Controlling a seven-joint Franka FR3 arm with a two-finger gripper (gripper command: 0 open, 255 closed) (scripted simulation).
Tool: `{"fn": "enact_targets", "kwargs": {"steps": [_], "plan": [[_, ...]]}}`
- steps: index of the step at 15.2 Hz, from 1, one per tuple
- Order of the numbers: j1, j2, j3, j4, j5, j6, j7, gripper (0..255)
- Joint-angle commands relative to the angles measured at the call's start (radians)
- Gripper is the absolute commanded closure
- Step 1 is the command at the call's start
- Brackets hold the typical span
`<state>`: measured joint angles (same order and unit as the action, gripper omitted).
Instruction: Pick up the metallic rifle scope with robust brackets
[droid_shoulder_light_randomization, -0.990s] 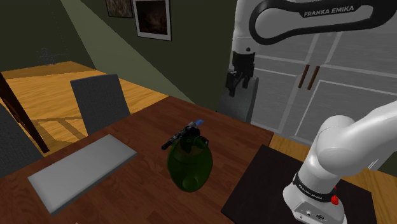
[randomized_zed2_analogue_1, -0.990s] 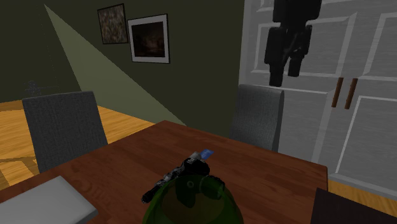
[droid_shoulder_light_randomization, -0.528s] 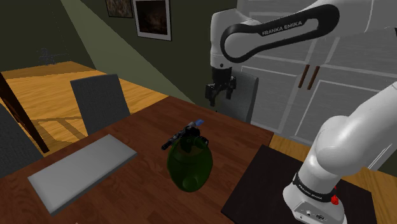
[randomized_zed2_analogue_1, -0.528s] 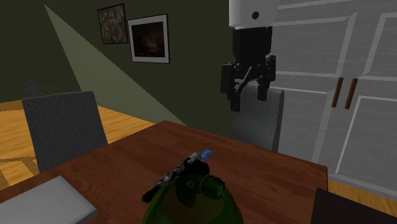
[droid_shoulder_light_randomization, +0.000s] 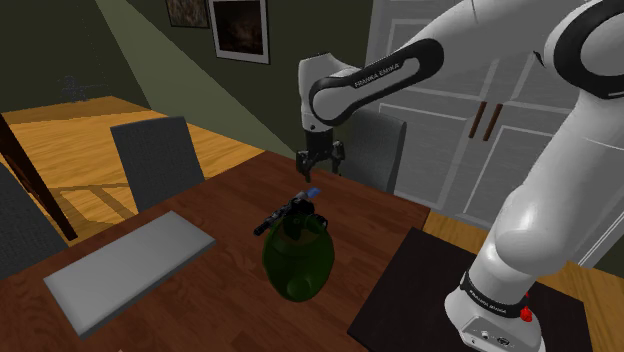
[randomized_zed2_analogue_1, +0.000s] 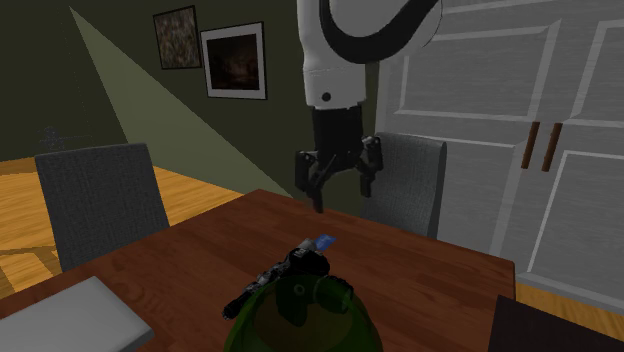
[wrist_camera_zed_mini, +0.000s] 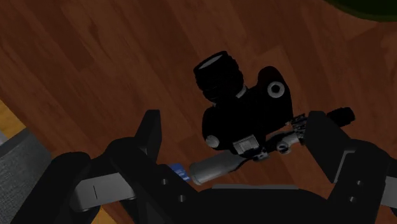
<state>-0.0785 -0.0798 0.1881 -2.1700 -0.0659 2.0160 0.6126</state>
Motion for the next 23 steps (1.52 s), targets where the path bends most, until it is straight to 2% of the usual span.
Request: {"fn": "enact_targets", "kwargs": {"steps": [1,11,16,21,23], "plan": [[-0.004,0.077,0.002,0.042,-0.009,0.024,0.052,0],[0.005,0.478,-0.034,0.333,-0.037,0.086,0.263,0],[0.012,0.680,-0.063,0.525,-0.028,0.079,0.340,0],[0.013,0.894,-0.089,0.763,-0.005,0.042,0.404,0],[0.014,0.931,-0.093,0.797,-0.002,0.042,0.412,0]]}}
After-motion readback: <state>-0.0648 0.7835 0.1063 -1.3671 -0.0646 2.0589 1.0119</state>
